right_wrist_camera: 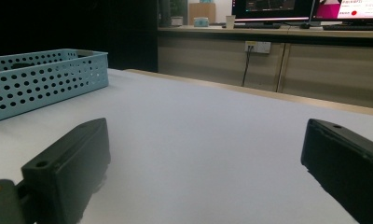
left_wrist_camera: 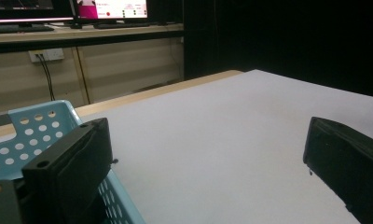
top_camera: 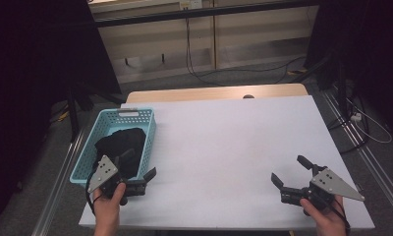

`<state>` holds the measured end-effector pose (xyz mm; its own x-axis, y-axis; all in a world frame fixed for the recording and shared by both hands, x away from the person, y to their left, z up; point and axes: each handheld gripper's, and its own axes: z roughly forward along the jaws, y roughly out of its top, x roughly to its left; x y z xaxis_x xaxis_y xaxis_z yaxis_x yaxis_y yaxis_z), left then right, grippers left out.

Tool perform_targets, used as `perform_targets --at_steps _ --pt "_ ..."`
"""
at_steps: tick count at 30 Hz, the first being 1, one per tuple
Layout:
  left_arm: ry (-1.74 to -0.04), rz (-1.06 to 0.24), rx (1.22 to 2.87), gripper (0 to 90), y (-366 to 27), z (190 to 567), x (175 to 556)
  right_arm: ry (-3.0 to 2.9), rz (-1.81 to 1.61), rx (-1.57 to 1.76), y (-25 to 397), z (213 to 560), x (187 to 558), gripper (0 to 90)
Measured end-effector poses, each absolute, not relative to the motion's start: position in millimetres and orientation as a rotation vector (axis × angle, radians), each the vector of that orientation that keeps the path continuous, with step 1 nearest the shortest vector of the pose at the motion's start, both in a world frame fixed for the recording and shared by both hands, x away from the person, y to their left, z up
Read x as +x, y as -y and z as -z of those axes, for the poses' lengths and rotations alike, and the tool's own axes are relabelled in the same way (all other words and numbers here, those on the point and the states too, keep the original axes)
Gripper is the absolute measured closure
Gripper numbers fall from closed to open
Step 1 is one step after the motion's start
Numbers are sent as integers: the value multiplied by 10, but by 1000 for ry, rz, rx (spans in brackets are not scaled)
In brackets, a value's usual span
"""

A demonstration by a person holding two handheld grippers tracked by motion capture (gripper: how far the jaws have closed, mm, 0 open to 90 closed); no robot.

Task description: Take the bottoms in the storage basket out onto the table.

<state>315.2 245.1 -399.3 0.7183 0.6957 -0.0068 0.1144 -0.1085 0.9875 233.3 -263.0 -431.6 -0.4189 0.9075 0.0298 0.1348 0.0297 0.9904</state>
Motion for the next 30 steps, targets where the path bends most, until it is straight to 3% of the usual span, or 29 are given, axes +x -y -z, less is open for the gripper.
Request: perform_targets --at_steps 30 --pt "-654 -561 1628 8 -2598 3528 3336 -1645 -1445 1061 2621 4309 2345 4"
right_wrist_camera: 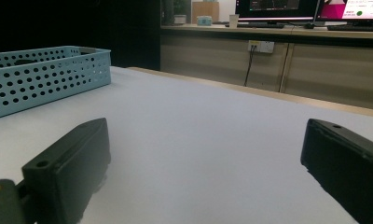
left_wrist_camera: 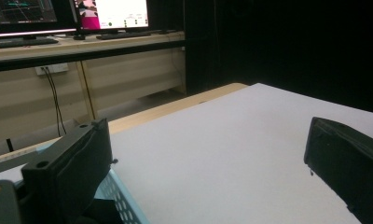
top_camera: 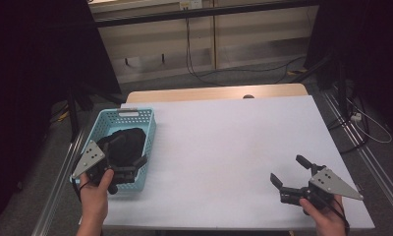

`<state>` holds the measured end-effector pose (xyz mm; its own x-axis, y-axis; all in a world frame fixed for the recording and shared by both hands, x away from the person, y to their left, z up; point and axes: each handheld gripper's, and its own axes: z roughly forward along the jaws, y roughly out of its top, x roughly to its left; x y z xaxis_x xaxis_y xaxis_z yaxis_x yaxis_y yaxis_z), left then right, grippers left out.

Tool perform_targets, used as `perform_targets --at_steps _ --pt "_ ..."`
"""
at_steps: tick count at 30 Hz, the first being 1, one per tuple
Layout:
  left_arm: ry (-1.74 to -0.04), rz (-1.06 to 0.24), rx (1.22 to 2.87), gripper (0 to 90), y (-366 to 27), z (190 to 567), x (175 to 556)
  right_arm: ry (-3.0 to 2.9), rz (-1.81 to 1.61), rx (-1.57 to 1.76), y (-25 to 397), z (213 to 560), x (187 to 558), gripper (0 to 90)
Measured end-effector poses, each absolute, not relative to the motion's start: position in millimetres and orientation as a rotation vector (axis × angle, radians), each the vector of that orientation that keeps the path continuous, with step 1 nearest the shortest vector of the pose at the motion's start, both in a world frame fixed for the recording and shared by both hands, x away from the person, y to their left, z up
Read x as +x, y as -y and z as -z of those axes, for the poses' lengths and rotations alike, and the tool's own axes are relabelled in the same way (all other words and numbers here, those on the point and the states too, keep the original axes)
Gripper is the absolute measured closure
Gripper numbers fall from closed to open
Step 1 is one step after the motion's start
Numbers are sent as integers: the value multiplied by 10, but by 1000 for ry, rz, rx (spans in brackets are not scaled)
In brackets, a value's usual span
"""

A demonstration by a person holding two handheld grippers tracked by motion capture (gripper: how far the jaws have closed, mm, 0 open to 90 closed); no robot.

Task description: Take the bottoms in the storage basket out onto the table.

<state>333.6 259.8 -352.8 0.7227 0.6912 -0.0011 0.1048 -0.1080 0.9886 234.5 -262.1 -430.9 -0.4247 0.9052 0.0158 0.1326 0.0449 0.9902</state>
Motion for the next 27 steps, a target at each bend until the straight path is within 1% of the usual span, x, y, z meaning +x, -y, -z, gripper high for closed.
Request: perform_targets --at_steps 10,17,27 --pt "-693 -578 1641 8 -2760 3433 3587 -1659 -1458 1059 2642 4322 2348 4" --pt "-733 -578 1658 9 -2843 3428 3799 -1672 -1444 1048 2627 4331 2379 4" --pt "-803 -603 1693 10 -3002 3475 4172 -1667 -1444 1058 2682 4329 2281 4"
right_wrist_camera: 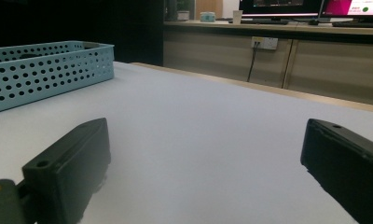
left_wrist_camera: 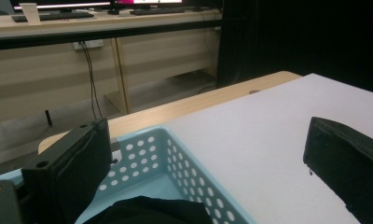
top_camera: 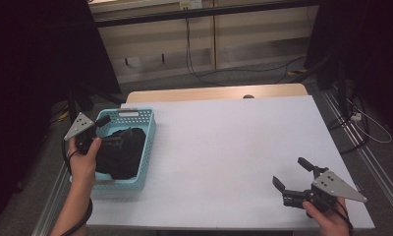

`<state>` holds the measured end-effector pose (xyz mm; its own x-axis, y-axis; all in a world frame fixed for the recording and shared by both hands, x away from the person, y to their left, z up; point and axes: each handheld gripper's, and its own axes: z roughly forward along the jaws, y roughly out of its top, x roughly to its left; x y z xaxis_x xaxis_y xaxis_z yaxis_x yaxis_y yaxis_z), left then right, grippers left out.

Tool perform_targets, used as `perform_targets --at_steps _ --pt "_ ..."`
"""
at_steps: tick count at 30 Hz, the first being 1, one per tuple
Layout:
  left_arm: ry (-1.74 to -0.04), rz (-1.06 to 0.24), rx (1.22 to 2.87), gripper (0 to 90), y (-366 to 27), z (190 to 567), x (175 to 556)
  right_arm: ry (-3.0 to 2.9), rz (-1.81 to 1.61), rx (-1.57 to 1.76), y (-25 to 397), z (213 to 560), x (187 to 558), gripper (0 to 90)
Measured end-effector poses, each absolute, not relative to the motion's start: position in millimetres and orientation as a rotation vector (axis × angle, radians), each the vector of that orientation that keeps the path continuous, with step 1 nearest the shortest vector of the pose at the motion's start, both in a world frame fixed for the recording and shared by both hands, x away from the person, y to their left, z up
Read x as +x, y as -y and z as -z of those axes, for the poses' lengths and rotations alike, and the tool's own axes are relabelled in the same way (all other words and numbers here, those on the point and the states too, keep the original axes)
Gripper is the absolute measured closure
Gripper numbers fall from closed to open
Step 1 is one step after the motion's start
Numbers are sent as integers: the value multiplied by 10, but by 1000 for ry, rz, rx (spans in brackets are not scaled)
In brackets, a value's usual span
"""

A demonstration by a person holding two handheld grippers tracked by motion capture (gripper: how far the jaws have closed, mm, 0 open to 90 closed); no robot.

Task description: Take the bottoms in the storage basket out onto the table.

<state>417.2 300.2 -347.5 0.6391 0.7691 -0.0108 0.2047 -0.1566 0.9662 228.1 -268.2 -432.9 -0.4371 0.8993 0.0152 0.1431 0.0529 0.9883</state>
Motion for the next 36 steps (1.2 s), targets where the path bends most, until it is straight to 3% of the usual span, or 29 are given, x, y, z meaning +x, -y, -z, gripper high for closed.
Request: perform_targets --at_steps 26,30,36 --pt "-921 -564 1914 14 -3202 3975 4529 -1708 -1440 1017 2609 4349 2331 5" --pt "-964 -503 1952 17 -3203 4031 4543 -1711 -1447 1014 2600 4345 2357 5" --pt "-963 -437 2143 33 -3102 4204 4618 -1706 -1472 1018 2599 4341 2390 5"
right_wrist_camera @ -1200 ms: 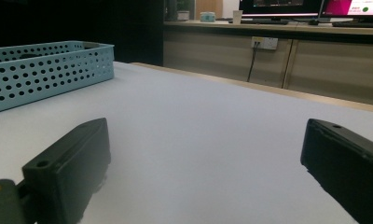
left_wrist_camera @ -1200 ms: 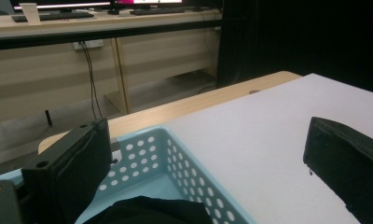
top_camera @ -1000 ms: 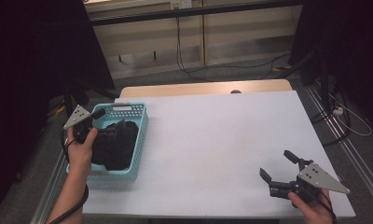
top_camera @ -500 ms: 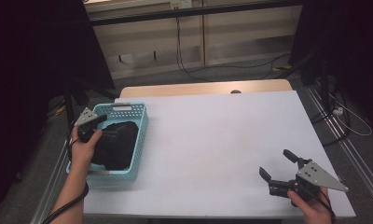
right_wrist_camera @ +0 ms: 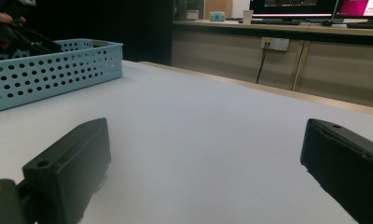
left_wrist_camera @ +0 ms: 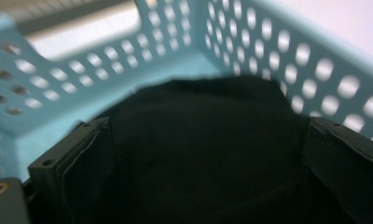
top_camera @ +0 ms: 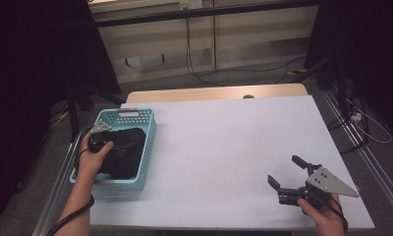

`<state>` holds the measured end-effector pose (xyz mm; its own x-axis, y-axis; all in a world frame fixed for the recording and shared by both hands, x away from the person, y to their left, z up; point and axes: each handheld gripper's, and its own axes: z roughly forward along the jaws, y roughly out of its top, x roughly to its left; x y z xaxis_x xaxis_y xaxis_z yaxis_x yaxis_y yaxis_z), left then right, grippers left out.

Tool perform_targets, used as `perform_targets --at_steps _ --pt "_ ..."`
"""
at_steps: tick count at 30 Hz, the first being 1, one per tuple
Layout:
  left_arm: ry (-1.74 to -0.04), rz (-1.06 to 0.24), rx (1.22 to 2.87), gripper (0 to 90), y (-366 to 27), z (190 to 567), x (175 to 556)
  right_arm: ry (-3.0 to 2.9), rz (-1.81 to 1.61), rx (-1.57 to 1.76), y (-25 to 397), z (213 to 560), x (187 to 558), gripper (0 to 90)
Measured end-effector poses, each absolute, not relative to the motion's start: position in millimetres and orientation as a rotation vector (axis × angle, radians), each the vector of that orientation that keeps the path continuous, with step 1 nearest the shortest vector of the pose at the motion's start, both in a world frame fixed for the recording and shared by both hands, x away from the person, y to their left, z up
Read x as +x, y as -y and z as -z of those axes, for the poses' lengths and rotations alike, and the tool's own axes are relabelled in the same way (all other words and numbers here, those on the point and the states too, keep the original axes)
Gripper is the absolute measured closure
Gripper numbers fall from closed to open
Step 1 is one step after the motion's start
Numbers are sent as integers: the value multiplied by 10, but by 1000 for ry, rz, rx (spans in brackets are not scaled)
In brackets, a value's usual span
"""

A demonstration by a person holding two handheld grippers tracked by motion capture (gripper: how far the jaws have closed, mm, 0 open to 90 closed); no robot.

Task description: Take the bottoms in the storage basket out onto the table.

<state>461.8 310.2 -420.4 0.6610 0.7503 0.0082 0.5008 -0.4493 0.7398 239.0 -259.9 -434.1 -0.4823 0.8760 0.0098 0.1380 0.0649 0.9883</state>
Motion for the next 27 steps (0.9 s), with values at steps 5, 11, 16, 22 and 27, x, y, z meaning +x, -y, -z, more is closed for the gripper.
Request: perform_targets --at_steps 5,11,16,22,27 --pt "-965 -407 2262 20 -3038 4367 4686 -1727 -1486 998 2547 4344 2412 7" --pt "-1039 -319 2238 0 -3063 4479 4724 -1732 -1494 995 2524 4345 2426 7" --pt "-1079 -271 2239 0 -3041 4488 4749 -1731 -1491 1000 2527 4344 2432 7" --pt "-1092 -266 2229 0 -3023 4511 4731 -1736 -1491 995 2512 4346 2439 8" --pt "-1094 -259 2263 32 -2995 4483 4724 -1741 -1490 992 2501 4347 2448 8"
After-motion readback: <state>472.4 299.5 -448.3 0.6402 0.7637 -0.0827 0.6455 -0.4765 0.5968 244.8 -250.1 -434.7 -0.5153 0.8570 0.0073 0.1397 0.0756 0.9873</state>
